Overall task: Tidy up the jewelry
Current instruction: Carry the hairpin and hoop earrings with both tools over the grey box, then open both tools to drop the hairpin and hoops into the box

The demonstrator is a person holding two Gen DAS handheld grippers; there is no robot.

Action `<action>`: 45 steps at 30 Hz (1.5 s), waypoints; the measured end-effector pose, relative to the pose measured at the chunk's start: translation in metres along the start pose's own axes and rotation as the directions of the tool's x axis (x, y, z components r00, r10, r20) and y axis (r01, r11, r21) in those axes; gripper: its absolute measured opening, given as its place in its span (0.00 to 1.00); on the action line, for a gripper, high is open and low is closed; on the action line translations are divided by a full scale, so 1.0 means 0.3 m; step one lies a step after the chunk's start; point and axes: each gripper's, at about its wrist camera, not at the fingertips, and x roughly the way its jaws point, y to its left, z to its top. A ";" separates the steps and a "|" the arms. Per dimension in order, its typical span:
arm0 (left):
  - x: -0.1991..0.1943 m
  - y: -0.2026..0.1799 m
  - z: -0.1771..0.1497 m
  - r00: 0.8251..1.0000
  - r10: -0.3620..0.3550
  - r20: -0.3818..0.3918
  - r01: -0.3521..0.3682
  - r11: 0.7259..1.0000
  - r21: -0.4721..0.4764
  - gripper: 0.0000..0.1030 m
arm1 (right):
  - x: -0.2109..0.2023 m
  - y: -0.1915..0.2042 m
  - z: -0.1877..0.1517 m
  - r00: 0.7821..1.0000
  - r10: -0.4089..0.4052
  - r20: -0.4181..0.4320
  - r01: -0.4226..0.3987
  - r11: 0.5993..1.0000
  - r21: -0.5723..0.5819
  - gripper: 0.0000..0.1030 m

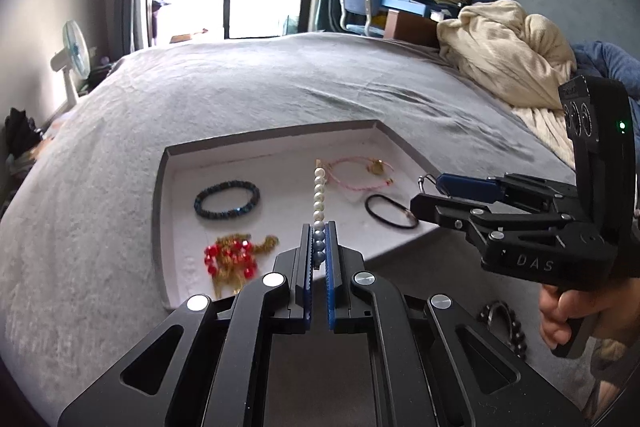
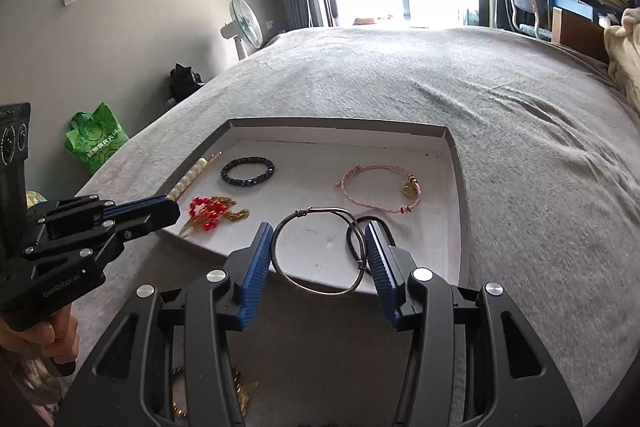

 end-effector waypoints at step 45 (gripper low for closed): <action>0.095 0.046 -0.054 0.998 0.021 -0.064 -0.020 1.000 0.013 0.77 | 0.103 -0.031 -0.043 0.999 -0.012 -0.033 0.013 1.000 0.015 0.59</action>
